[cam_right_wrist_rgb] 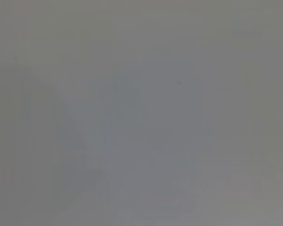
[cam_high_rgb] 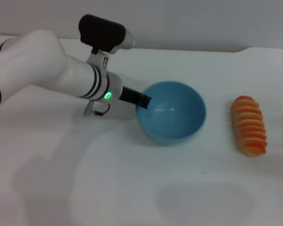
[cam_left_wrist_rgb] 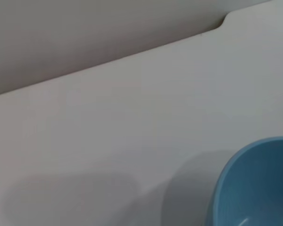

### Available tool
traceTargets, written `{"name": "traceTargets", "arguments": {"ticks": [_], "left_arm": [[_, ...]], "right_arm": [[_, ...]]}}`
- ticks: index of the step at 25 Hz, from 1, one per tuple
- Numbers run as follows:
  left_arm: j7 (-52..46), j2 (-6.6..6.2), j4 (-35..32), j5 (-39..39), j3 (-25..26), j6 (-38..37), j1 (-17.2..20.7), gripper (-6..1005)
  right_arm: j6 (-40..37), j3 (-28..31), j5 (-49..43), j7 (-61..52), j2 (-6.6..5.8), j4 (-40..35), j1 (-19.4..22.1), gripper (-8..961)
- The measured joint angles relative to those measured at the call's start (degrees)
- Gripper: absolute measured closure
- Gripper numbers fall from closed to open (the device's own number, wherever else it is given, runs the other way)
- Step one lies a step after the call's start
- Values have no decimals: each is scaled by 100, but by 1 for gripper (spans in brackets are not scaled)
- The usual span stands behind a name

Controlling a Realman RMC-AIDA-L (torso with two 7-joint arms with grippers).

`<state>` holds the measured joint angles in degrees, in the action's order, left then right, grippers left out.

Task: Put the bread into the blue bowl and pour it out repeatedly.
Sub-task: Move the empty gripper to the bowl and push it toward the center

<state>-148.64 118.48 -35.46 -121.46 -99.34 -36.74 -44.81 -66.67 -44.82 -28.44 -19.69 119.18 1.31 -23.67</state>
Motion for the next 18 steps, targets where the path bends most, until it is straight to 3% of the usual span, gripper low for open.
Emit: {"name": "traceTargets", "arguments": {"ticks": [5,11,18], "left_arm": [[-143,-29,-3,-62,-29,-132,-183,973],[-274,-66,-34,-152,4,-170,-380,994],[-1017,-32,-454,-1358,83,130,-470,1001]], "right_arm": [[-28,-67,-38,26,6,2,8,352],[-32,-79,-197,51,-9,-18,4,355],[79,-80,-450,66,-48,-236,-89,359]]}}
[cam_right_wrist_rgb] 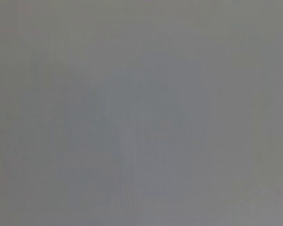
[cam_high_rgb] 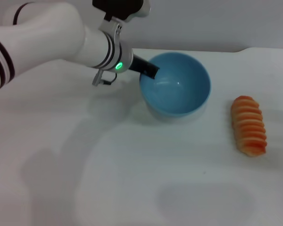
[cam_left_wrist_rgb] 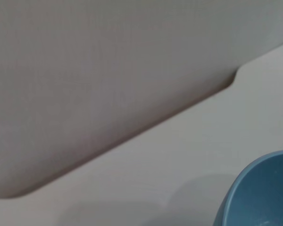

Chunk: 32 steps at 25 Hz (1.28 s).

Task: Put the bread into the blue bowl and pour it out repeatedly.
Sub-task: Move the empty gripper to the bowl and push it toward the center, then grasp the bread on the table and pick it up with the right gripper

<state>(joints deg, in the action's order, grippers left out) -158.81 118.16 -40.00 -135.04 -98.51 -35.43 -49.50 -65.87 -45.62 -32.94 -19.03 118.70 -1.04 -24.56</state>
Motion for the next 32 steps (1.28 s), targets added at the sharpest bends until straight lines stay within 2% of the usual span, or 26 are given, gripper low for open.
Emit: {"name": "traceTargets", "arguments": {"ticks": [4,6,8,10,12,15,16,17,22,25,27,32], "left_arm": [[-319,2,-51,-274,0,48,-107,1000],[-370,3,-63,-358,0,78,-124,1000],[-385,5,-46,-389,44,100,-129,1000],[-387,7,-18,-393,145,118,-116,1000],[-388,11,-15,-386,227,166,-77,1000],[-389,17,-13,-369,291,228,-20,1000],[-390,17,-9,-371,300,245,-11,1000],[-390,17,2,-373,300,264,-10,1000],[-455,16,28,-372,303,329,-16,1001],[-475,14,28,-379,305,349,-24,1001],[-475,14,28,-391,305,351,-29,1001],[-463,14,18,-391,261,347,-20,1000]], "right_arm": [[225,1,-365,-153,9,-379,-19,361],[543,0,-701,-615,0,-657,-67,362],[1125,-18,-1468,-1516,-9,-1282,-90,363],[1716,-85,-2463,-2648,-13,-2049,-84,364],[2160,-184,-3767,-4291,-15,-2994,-23,365],[2196,-209,-5880,-6871,-15,-4299,72,367],[1960,-149,-7167,-8425,-20,-4865,30,368],[1960,-149,-7167,-8425,-20,-4865,30,368],[607,205,-9772,-11082,-168,-5419,-449,371],[117,241,-10461,-11746,-224,-5424,-600,372],[-5,229,-10569,-11831,-194,-5415,-590,374],[-58,156,-10666,-11846,-28,-5261,-512,376]]}}
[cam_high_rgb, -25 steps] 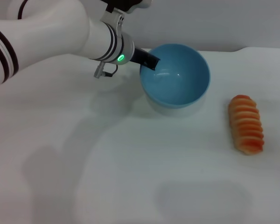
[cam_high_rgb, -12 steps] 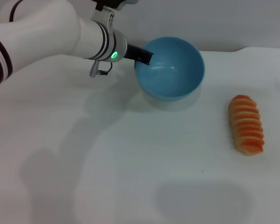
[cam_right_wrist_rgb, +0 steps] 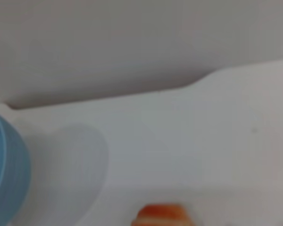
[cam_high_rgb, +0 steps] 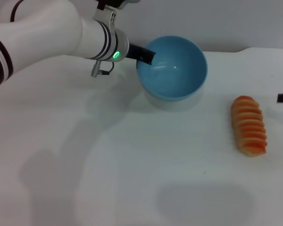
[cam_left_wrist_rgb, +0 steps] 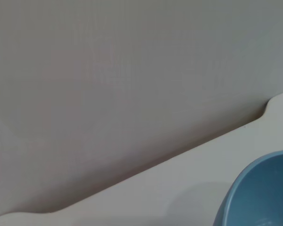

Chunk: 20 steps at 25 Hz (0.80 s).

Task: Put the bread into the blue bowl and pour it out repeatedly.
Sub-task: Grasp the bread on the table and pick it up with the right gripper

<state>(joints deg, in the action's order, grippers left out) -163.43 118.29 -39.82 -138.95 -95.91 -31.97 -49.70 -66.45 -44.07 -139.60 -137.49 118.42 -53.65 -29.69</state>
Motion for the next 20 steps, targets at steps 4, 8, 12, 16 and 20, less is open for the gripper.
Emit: {"name": "traceTargets", "arguments": {"ticks": [4,8,12,16,20], "left_arm": [[36,8,-5,2,-16,-23,27,1001],[47,9,-3,-1,-29,-44,58,1001],[55,9,-56,-4,-33,-74,106,1001],[63,8,-59,-13,-34,-81,142,1001],[65,7,-89,-15,-34,-98,146,1000]], "right_arm": [[163,-18,15,15,11,457,-93,378],[497,-156,16,30,20,937,-220,381],[778,-344,141,35,27,1153,-282,383],[1173,-647,362,37,28,1527,-404,385],[1351,-790,400,35,30,1752,-507,387]]}}
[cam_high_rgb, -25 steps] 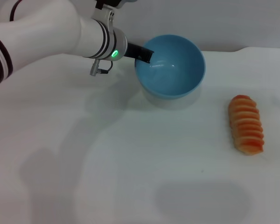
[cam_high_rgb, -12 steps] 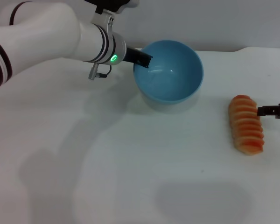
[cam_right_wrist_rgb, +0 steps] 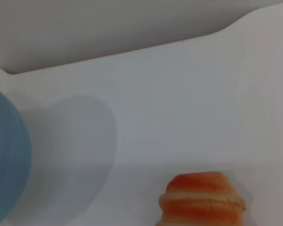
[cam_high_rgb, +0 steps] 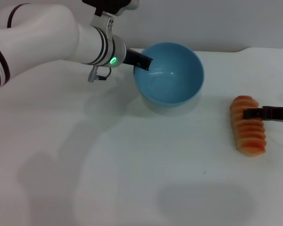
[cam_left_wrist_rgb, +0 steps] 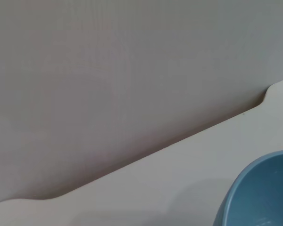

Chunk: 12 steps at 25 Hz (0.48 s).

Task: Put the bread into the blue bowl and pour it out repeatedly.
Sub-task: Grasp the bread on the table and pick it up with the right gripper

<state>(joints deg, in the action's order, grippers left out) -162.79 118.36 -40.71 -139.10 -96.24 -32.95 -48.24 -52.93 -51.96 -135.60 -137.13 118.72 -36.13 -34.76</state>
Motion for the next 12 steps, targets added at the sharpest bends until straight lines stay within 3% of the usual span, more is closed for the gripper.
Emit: {"name": "traceTargets", "arguments": {"ticks": [12], "left_arm": [[1,-7,-45,-4,-19,-37,-25,1001]], "right_arm": [[91,-15,19,-28,-3,138,-72,394]]}}
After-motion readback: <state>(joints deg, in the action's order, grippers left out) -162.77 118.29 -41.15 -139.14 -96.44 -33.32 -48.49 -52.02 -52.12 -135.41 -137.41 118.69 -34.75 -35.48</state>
